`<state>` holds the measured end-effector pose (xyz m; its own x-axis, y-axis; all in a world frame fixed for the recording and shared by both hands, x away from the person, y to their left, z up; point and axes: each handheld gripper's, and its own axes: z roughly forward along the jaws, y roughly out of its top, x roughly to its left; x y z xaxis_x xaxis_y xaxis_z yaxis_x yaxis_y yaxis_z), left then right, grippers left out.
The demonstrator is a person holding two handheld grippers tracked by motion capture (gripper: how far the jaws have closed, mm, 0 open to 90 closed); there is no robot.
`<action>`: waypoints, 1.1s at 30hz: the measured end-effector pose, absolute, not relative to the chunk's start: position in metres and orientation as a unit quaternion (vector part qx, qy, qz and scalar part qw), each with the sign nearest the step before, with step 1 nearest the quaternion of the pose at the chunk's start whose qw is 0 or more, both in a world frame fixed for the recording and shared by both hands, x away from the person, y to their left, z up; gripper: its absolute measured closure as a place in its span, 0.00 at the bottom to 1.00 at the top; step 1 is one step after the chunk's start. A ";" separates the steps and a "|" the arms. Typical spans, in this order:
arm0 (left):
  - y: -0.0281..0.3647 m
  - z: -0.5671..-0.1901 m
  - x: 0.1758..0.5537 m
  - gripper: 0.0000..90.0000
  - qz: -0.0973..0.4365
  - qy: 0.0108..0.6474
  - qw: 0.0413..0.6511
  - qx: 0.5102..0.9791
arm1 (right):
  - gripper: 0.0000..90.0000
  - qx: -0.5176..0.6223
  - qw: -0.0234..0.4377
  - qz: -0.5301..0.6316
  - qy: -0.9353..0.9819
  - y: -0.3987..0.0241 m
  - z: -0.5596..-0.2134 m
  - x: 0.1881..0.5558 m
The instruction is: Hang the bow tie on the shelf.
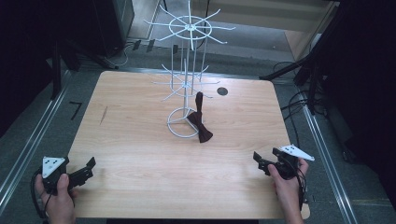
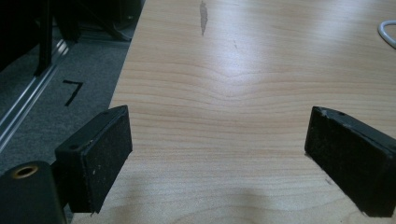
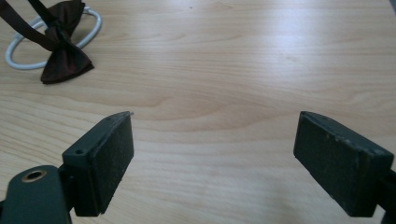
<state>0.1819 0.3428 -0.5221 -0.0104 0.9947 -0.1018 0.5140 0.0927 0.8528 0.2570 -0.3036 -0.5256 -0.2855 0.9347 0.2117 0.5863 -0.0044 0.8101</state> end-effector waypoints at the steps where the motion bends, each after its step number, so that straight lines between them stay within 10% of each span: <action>1: 0.343 -0.522 0.182 0.09 0.319 0.636 0.377 0.593 | 0.13 0.565 0.201 0.430 0.675 -0.307 -0.527 0.255; 33: 0.343 -0.522 0.181 0.09 0.320 0.636 0.379 0.592 | 0.14 0.614 0.227 0.403 0.640 -0.378 -0.546 0.210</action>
<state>0.1812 0.3433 -0.5220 -0.0120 0.9946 -0.1030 0.5105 0.0947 0.8547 0.2097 -0.3782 -0.5461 -0.1432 0.9682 0.2052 0.6024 -0.0792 0.7943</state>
